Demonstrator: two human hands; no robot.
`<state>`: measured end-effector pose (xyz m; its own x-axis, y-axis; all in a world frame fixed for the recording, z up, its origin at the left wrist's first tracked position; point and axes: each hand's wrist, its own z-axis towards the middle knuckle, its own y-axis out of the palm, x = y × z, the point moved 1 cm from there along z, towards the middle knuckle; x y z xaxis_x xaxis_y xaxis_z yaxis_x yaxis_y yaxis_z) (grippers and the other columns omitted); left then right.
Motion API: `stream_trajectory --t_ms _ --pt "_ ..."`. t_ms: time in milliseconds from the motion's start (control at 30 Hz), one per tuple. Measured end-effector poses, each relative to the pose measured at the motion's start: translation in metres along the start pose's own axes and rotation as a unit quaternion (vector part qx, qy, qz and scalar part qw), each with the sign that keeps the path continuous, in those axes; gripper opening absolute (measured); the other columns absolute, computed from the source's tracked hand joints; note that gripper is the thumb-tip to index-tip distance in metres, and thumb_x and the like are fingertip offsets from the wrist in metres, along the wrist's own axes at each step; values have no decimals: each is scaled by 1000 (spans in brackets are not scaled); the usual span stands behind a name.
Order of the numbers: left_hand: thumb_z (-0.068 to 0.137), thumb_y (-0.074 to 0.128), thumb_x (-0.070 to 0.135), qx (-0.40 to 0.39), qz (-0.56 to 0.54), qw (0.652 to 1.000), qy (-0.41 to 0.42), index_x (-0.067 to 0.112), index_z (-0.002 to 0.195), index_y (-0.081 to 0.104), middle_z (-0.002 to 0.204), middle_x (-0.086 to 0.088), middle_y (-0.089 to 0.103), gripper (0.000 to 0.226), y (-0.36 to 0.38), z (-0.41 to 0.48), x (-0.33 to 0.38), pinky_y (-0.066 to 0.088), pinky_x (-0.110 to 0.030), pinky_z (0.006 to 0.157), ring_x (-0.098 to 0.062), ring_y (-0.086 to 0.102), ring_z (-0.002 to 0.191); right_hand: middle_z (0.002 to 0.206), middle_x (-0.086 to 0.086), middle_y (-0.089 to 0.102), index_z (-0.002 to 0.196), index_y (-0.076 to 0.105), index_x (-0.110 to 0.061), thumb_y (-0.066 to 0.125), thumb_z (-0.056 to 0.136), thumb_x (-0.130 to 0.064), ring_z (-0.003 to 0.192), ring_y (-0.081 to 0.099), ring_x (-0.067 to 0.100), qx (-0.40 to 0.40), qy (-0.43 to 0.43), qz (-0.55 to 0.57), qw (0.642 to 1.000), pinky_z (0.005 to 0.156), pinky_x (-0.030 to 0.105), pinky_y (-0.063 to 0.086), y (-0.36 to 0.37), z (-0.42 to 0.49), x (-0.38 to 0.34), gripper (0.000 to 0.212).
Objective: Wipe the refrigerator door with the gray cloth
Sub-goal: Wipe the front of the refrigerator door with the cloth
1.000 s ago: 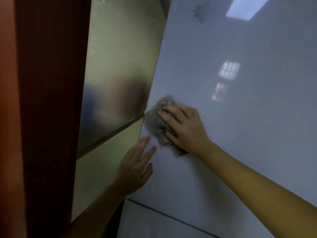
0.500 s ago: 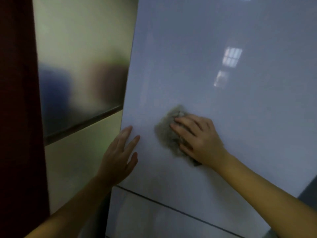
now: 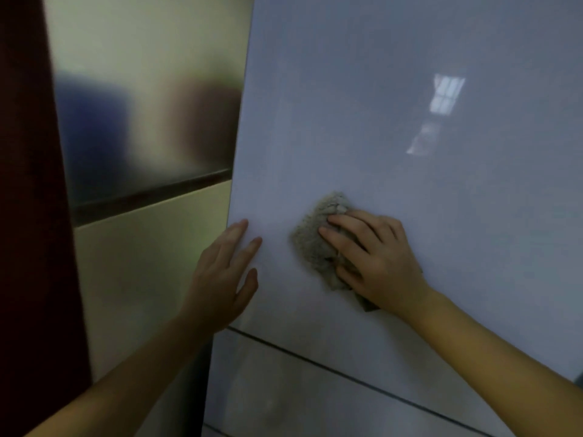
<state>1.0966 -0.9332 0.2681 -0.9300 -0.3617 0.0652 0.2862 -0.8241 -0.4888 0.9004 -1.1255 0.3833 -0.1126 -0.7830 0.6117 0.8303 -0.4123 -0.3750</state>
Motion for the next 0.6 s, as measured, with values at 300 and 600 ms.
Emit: stream_trajectory --t_ms 300,600 --pt "98 45 33 54 -22 998 20 9 146 49 163 -15 29 53 38 -46 -19 23 -35 122 -30 30 151 137 10 63 133 65 -13 69 86 -24 127 56 31 18 18 -29 999 97 44 44 31 -9 -45 48" --pt "96 46 30 62 -17 997 53 7 143 53 161 -16 33 52 60 -86 -34 31 -37 116 -32 35 148 135 8 64 131 66 -15 68 83 -27 123 55 32 61 32 -78 995 94 42 42 36 33 -45 49"
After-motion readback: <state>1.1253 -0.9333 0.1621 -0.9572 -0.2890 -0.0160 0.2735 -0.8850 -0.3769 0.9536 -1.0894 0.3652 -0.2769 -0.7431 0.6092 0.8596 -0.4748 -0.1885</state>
